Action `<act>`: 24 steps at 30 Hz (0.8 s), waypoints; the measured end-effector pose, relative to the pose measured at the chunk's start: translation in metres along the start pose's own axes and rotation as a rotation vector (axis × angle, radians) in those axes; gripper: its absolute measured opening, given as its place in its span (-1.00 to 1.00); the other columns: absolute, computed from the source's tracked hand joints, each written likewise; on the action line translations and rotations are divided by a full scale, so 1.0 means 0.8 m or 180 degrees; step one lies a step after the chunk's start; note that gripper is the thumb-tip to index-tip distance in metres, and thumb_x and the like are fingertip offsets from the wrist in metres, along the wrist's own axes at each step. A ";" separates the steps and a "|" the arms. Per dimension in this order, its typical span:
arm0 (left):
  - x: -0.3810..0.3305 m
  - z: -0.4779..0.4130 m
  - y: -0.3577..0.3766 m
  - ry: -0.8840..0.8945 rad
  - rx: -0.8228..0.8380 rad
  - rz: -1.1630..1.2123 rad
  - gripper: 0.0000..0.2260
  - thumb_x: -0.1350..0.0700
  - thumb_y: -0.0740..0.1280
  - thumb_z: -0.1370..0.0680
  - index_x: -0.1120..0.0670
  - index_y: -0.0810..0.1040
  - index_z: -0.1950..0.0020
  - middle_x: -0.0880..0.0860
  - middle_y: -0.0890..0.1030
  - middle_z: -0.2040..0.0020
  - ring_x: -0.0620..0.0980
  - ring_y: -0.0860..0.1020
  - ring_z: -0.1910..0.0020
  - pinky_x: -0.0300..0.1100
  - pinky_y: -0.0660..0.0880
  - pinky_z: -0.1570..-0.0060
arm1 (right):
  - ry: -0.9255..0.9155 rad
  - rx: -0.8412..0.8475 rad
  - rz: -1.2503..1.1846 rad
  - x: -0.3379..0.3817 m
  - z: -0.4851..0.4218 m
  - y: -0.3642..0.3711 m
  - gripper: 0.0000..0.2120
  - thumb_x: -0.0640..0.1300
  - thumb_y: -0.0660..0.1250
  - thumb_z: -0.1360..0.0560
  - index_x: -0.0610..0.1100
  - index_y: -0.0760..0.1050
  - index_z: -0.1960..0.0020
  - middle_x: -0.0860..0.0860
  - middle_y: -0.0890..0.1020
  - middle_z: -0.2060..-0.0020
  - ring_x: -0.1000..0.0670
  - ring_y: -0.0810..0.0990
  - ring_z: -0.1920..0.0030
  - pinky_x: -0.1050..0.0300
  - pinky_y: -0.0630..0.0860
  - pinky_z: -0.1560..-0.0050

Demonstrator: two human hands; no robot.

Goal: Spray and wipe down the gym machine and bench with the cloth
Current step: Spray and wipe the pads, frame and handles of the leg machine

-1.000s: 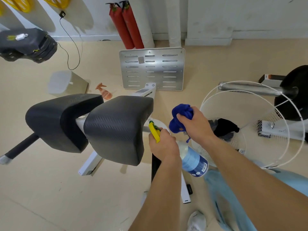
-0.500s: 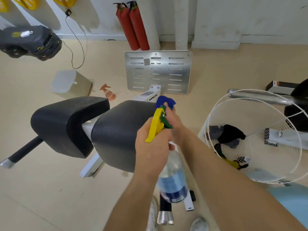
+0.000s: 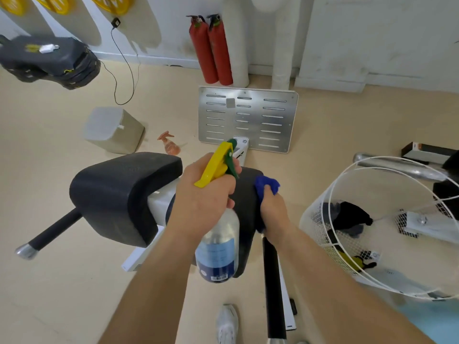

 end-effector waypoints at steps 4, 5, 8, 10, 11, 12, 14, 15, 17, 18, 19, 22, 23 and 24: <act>0.007 -0.011 -0.027 0.0022 0.0080 -0.0187 -0.72 0.38 0.25 -0.50 0.08 0.68 0.04 0.13 0.70 0.01 -0.06 0.54 0.38 -0.31 0.56 0.33 | 0.0420 0.0003 -0.0516 0.011 -0.074 0.018 -0.58 0.19 0.15 -0.61 -0.09 0.42 -0.28 -0.13 0.60 -0.07 -0.19 0.60 -0.06 0.01 0.54 0.10; 0.011 -0.016 -0.036 0.0028 0.0078 -0.0233 -0.72 0.37 0.26 -0.51 0.06 0.69 0.03 0.08 0.71 0.02 -0.04 0.56 0.37 -0.31 0.57 0.32 | 0.0378 0.0020 -0.0481 0.016 -0.086 0.018 -0.61 0.17 0.16 -0.60 -0.06 0.40 -0.30 -0.14 0.59 -0.07 -0.19 0.59 -0.04 0.04 0.51 0.19; 0.021 -0.028 -0.064 0.0064 -0.0007 -0.0397 -0.72 0.35 0.27 -0.53 0.03 0.68 -0.01 -0.03 0.71 0.03 -0.05 0.56 0.33 -0.40 0.52 0.37 | 0.0037 0.0036 -0.0230 0.037 -0.085 0.016 -0.80 -0.05 0.22 -0.54 0.02 0.39 -0.16 -0.11 0.50 0.07 -0.12 0.48 0.14 0.16 0.42 0.33; 0.028 -0.033 -0.080 0.0144 -0.0007 -0.0543 -0.73 0.35 0.27 -0.54 0.04 0.68 0.02 0.02 0.70 0.07 -0.03 0.56 0.32 -0.44 0.48 0.40 | -0.0020 0.0087 -0.0253 0.035 -0.078 0.019 -0.84 -0.11 0.31 -0.43 0.01 0.46 -0.01 -0.11 0.50 0.13 -0.09 0.44 0.22 0.15 0.36 0.32; 0.032 -0.033 -0.087 0.0167 0.0043 -0.0597 -0.73 0.35 0.27 -0.54 0.04 0.68 0.04 0.05 0.68 0.11 -0.02 0.56 0.31 -0.45 0.46 0.41 | 0.0008 0.0077 -0.0272 0.025 -0.075 0.016 -0.82 -0.09 0.36 -0.40 0.00 0.50 0.00 -0.11 0.52 0.12 -0.10 0.45 0.23 0.11 0.36 0.32; 0.037 -0.032 -0.093 0.0172 0.0095 -0.0612 -0.73 0.36 0.27 -0.55 0.03 0.67 0.06 0.06 0.66 0.16 0.00 0.56 0.30 -0.46 0.45 0.43 | 0.0041 0.0025 -0.0237 0.017 -0.068 0.013 -0.81 -0.05 0.38 -0.40 -0.03 0.53 0.00 -0.11 0.54 0.11 -0.11 0.47 0.23 0.06 0.37 0.31; 0.044 -0.031 -0.102 0.0143 0.0198 -0.0621 -0.73 0.34 0.27 -0.58 0.02 0.66 0.08 0.03 0.61 0.22 0.02 0.57 0.26 -0.46 0.45 0.44 | 0.0009 -0.0222 -0.0106 0.010 -0.049 0.002 -0.76 0.01 0.35 -0.42 -0.11 0.58 0.00 -0.14 0.59 0.11 -0.12 0.52 0.20 -0.01 0.42 0.24; 0.049 -0.031 -0.106 0.0141 0.0251 -0.0621 -0.73 0.33 0.27 -0.59 0.01 0.67 0.06 0.02 0.61 0.21 0.02 0.57 0.24 -0.43 0.46 0.42 | -0.0056 -0.0314 -0.0014 0.012 -0.032 -0.002 -0.78 0.00 0.31 -0.44 -0.14 0.57 0.05 -0.14 0.60 0.13 -0.12 0.52 0.19 0.00 0.43 0.21; 0.058 -0.031 -0.115 0.0134 0.0342 -0.0562 -0.74 0.32 0.27 -0.60 0.03 0.68 0.00 0.02 0.63 0.16 0.01 0.56 0.24 -0.38 0.49 0.38 | -0.0180 -0.0404 0.0187 0.019 0.013 -0.002 -0.82 -0.04 0.25 -0.51 -0.13 0.54 0.10 -0.13 0.55 0.21 -0.10 0.49 0.23 0.09 0.39 0.28; 0.063 -0.029 -0.121 0.0086 0.0371 -0.0517 -0.74 0.33 0.26 -0.60 0.04 0.68 -0.02 0.02 0.63 0.16 0.01 0.55 0.24 -0.40 0.49 0.39 | -0.0243 -0.0439 0.0270 0.019 0.038 -0.001 -0.81 -0.05 0.21 -0.54 -0.13 0.52 0.09 -0.13 0.52 0.24 -0.10 0.46 0.27 0.12 0.36 0.35; 0.068 -0.026 -0.126 0.0053 0.0397 -0.0468 -0.75 0.33 0.26 -0.60 0.06 0.68 -0.03 0.01 0.62 0.16 0.00 0.54 0.24 -0.42 0.48 0.41 | -0.0326 -0.0477 0.0332 0.016 0.058 -0.001 -0.79 -0.05 0.19 -0.57 -0.14 0.52 0.07 -0.13 0.50 0.26 -0.10 0.45 0.30 0.14 0.35 0.39; 0.081 -0.018 -0.137 0.0096 0.0488 -0.0394 -0.74 0.35 0.26 -0.59 0.06 0.68 -0.03 0.03 0.66 0.10 0.00 0.54 0.25 -0.44 0.48 0.41 | -0.0565 -0.0625 0.0440 0.005 0.108 -0.001 -0.77 -0.05 0.17 -0.60 -0.13 0.53 0.10 -0.09 0.52 0.29 -0.10 0.49 0.26 0.06 0.42 0.25; 0.085 -0.017 -0.140 0.0136 0.0492 -0.0401 -0.74 0.35 0.26 -0.59 0.06 0.67 -0.02 0.04 0.68 0.06 0.00 0.55 0.25 -0.43 0.49 0.40 | -0.0625 -0.0684 0.0433 -0.001 0.120 -0.001 -0.78 -0.05 0.18 -0.60 -0.10 0.51 0.14 -0.07 0.52 0.29 -0.09 0.48 0.24 0.03 0.42 0.18; 0.090 -0.014 -0.143 0.0166 0.0480 -0.0417 -0.75 0.34 0.26 -0.59 0.06 0.67 -0.02 0.05 0.68 0.05 0.01 0.55 0.25 -0.44 0.48 0.40 | -0.0666 -0.0758 0.0444 -0.009 0.129 -0.002 -0.79 -0.04 0.19 -0.59 -0.08 0.49 0.16 -0.05 0.52 0.30 -0.08 0.48 0.23 0.01 0.41 0.14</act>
Point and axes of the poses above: each hand's wrist, its own z-axis away from the middle knuckle, its own y-axis out of the palm, x = y × z, the point moved 4 cm from there along -z, towards the middle knuckle
